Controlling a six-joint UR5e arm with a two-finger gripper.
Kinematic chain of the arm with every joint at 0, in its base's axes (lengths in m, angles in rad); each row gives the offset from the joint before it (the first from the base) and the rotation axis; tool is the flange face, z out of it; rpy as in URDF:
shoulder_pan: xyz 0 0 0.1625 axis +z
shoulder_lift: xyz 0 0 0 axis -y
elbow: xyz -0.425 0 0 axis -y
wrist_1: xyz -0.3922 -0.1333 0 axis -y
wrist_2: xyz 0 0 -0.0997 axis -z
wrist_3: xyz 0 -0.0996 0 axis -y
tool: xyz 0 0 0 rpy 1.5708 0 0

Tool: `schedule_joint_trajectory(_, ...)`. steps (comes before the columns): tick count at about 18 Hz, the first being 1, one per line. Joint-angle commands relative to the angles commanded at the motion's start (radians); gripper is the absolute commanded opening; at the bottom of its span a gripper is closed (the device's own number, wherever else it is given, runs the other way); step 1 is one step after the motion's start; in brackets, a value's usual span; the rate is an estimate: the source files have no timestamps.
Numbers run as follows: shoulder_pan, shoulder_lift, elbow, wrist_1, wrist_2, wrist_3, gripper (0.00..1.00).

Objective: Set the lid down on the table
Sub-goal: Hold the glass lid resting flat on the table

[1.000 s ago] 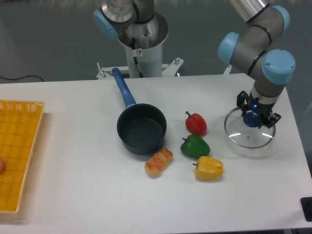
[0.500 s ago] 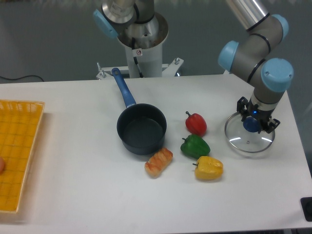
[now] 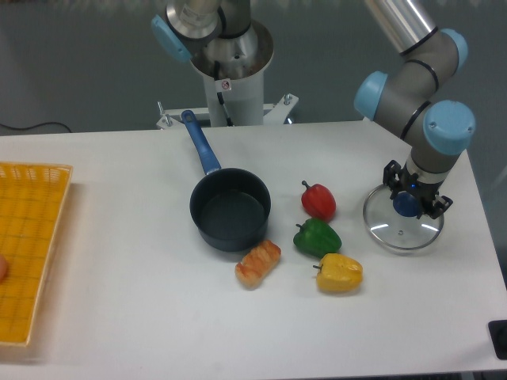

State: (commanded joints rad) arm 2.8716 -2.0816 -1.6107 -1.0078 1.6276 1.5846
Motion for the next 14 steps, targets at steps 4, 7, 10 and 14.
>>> schedule_joint_trajectory(4,0.000,-0.002,0.000,0.000,0.000,0.000,0.65)
schedule_joint_trajectory(7,0.000,-0.002,0.000,0.000,0.000,0.000,0.65)
schedule_joint_trajectory(10,-0.003,-0.003,0.000,0.000,0.000,0.000,0.71)
schedule_joint_trajectory(14,-0.003,-0.003,0.000,0.000,0.000,-0.002,0.72)
